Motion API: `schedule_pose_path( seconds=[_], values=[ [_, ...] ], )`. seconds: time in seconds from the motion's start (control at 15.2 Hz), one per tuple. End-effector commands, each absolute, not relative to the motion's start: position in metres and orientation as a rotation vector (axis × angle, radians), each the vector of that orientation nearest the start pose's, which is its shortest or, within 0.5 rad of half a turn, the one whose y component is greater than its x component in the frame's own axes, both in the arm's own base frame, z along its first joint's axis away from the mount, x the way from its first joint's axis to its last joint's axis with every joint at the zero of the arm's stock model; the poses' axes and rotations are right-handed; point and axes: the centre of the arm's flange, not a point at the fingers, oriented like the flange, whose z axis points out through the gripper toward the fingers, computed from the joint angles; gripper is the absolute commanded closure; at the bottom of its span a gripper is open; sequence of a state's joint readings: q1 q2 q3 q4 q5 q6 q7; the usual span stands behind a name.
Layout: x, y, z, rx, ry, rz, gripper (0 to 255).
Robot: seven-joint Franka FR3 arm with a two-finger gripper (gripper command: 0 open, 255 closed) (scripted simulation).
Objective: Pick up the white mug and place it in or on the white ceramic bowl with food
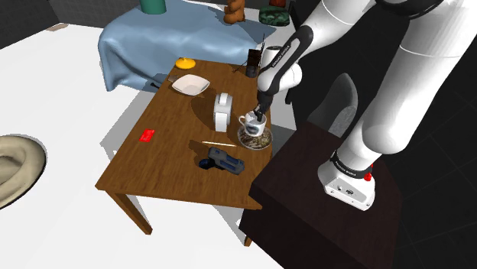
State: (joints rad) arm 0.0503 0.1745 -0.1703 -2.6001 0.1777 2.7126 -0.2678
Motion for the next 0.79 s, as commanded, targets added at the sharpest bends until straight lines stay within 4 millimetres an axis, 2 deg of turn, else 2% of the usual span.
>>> schedule_pose_path(
  seconds=[0.0,0.53,0.59,0.73],
  values=[
    [0.4276,-0.0600,0.1756,-3.091,0.022,0.074,255],
    [0.4276,-0.0600,0.1756,-3.091,0.022,0.074,255],
    [0.4276,-0.0599,0.1756,-3.091,0.022,0.074,0],
    [0.4276,-0.0599,0.1756,-3.091,0.022,0.074,0]
  ],
)
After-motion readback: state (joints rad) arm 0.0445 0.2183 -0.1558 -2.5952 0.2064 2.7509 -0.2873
